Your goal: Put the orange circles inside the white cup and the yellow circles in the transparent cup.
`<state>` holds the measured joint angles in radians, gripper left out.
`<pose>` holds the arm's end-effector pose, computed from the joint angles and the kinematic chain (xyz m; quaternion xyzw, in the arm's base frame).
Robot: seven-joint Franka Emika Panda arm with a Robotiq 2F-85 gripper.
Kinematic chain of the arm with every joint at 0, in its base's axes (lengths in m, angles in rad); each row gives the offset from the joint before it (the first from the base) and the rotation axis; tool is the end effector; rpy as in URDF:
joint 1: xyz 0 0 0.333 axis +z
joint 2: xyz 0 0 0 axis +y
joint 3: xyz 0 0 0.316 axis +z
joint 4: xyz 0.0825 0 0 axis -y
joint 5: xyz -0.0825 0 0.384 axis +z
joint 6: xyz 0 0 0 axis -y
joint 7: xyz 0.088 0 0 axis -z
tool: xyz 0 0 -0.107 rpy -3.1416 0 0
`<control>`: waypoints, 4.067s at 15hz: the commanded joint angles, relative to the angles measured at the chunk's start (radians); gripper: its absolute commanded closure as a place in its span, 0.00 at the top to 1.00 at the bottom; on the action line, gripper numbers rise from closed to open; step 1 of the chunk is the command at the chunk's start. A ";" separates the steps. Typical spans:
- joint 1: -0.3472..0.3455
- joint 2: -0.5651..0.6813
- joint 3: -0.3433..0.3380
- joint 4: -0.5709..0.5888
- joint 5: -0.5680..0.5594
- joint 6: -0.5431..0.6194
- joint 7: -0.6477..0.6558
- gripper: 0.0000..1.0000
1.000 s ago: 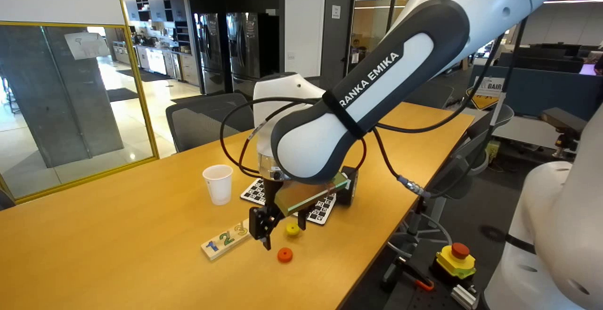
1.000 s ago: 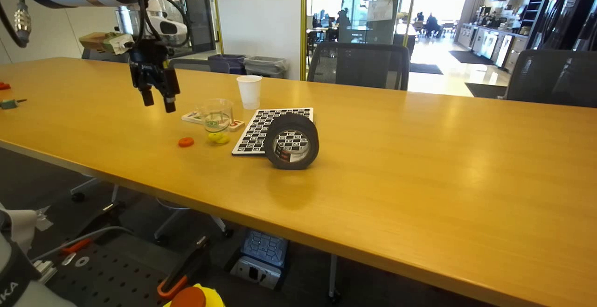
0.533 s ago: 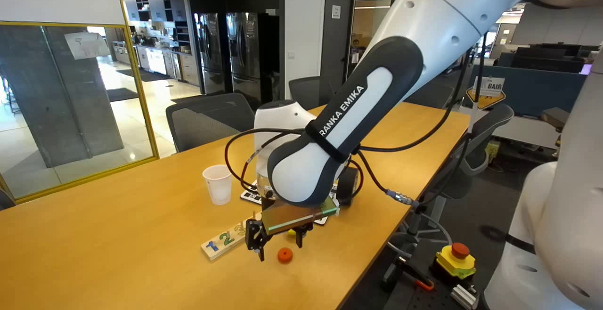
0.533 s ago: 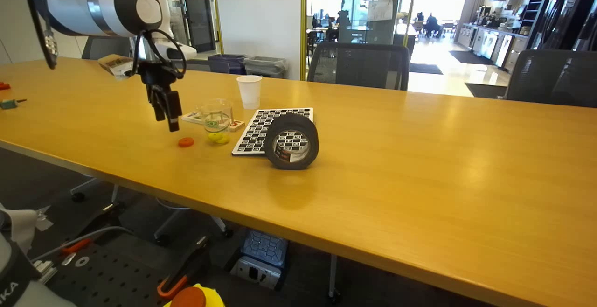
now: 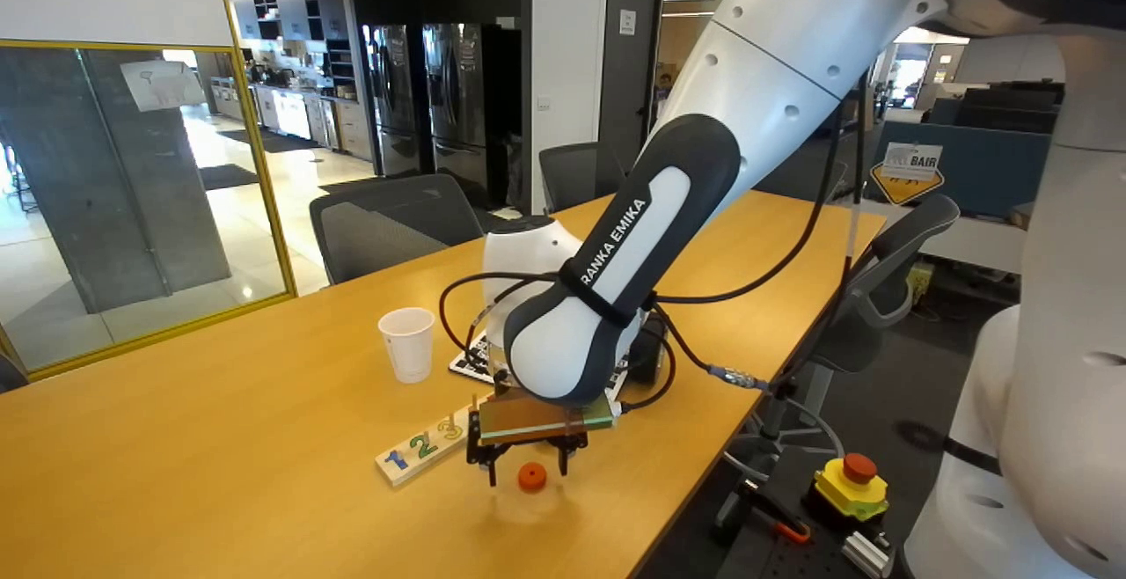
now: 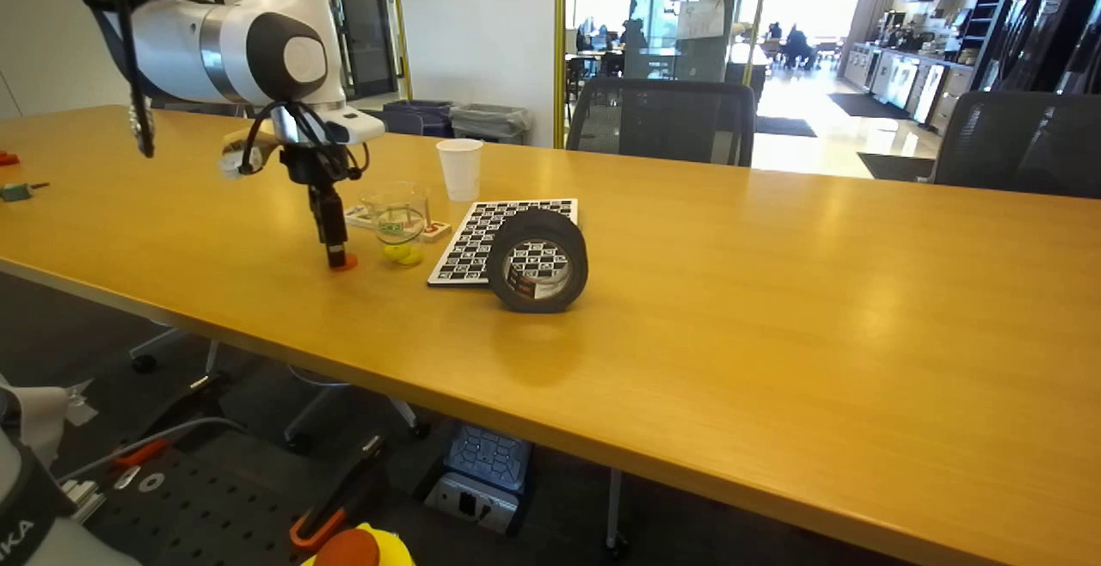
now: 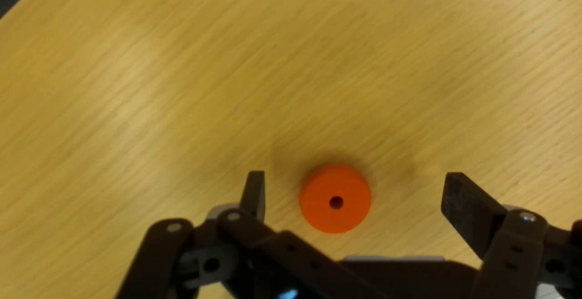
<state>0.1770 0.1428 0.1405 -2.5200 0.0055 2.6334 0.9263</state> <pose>0.4382 0.1455 0.2224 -0.9530 0.3025 0.0180 0.0010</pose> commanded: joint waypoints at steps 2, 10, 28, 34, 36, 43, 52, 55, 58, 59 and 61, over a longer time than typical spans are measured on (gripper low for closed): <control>0.038 0.011 -0.033 0.002 -0.047 0.043 0.134 1.00; 0.050 0.014 -0.048 -0.007 -0.095 0.069 0.245 1.00; 0.056 0.027 -0.069 -0.008 -0.108 0.106 0.266 0.36; 0.047 -0.002 -0.069 0.019 -0.118 0.049 0.230 0.22; 0.037 -0.025 -0.068 0.045 -0.133 0.029 0.181 0.22; -0.022 -0.051 -0.057 0.270 -0.088 -0.105 -0.183 0.22; -0.068 0.084 -0.073 0.598 -0.046 -0.264 -0.458 0.22; -0.065 0.188 -0.079 0.740 -0.038 -0.321 -0.503 0.21; -0.057 0.304 -0.086 0.893 -0.042 -0.388 -0.525 0.21; -0.056 0.342 -0.088 0.942 -0.040 -0.411 -0.532 0.21; -0.056 0.407 -0.090 1.029 -0.034 -0.449 -0.550 0.21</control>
<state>0.1088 0.4318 0.0664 -1.6749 -0.0559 2.2673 0.4240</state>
